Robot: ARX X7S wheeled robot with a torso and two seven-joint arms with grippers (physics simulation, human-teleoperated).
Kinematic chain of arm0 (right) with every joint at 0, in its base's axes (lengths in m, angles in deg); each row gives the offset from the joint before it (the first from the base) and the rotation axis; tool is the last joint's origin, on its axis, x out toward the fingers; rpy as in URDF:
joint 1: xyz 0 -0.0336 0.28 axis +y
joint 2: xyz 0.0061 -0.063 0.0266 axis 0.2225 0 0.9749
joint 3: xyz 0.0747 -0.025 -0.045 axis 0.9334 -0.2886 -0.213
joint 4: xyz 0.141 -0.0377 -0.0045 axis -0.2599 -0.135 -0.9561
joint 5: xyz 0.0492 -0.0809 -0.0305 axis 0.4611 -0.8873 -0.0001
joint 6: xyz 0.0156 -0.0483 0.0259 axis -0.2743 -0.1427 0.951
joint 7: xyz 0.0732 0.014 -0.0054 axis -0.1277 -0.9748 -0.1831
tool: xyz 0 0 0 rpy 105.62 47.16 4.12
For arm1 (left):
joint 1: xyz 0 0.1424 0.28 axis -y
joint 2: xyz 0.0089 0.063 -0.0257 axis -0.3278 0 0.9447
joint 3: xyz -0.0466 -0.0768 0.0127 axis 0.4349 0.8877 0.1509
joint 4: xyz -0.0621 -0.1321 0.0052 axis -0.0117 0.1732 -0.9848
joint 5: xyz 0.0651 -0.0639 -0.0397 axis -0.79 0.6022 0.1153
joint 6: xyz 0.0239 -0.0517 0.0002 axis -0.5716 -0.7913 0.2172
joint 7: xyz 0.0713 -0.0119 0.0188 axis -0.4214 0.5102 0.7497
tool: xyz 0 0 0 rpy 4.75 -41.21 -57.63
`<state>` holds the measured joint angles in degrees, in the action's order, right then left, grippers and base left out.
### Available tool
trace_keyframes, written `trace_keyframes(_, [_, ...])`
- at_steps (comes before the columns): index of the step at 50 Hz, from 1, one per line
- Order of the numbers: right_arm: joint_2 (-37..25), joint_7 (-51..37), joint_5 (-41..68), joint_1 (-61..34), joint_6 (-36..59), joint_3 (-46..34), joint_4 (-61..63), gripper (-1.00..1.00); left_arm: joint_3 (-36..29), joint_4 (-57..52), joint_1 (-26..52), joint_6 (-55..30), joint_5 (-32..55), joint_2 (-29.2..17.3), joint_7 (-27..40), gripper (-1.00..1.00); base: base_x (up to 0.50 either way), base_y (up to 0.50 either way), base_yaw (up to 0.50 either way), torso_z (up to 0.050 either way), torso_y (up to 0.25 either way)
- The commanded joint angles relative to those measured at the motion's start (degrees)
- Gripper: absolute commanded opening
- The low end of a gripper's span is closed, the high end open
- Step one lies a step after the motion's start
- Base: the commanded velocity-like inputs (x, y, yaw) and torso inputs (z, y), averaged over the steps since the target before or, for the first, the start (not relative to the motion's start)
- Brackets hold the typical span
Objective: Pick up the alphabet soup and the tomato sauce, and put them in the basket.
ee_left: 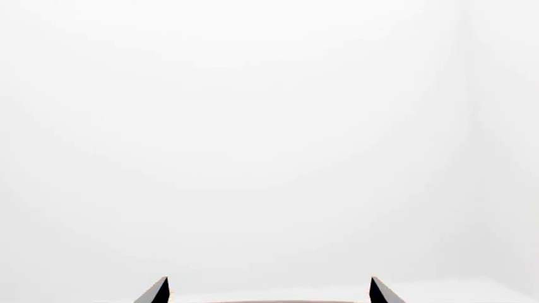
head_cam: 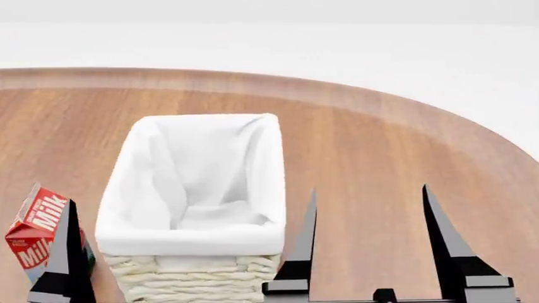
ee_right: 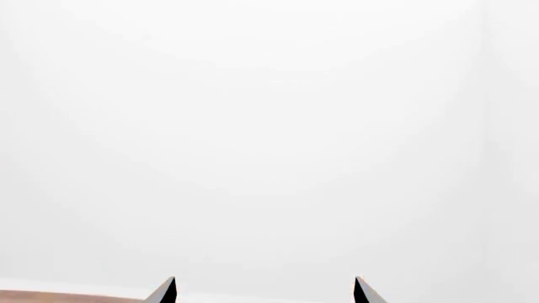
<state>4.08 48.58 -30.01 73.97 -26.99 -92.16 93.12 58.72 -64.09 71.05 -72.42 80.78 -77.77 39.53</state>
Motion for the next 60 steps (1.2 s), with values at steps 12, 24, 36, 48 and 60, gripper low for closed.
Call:
trace_keyframes(12, [-2.12,-0.68,-3.2,-1.16,1.16,-3.75,-0.33,1.0,0.09,0.02,-0.02,0.12,1.31,-0.59,0.5,1.0,0.0,-0.08,0.0,0.0,0.0])
trace_keyframes(24, [-3.86,0.18,-3.94,-0.74,-0.77,-5.61,-0.03,1.0,-0.01,-0.04,0.04,0.07,1.62,-0.91,0.94,1.0,0.0,0.0,0.11,0.0,0.0])
trace_keyframes(36, [-4.77,0.03,-5.46,-0.86,-0.19,-7.26,0.16,1.0,-0.34,-0.07,0.05,0.44,1.73,-1.15,1.35,1.0,0.0,0.0,0.5,0.0,0.0])
trace_keyframes(48, [-5.13,0.02,-5.28,-0.95,-0.13,-7.59,-0.19,1.0,-0.47,-0.97,0.37,-0.62,2.12,-1.53,2.01,1.0,0.0,0.0,0.5,0.0,0.0])
trace_keyframes(60, [-5.31,-0.12,-5.19,-1.23,0.29,-7.95,-0.03,1.0,-0.55,-0.73,0.45,-0.33,2.41,-1.89,2.27,1.0,0.0,0.0,0.5,0.0,0.0])
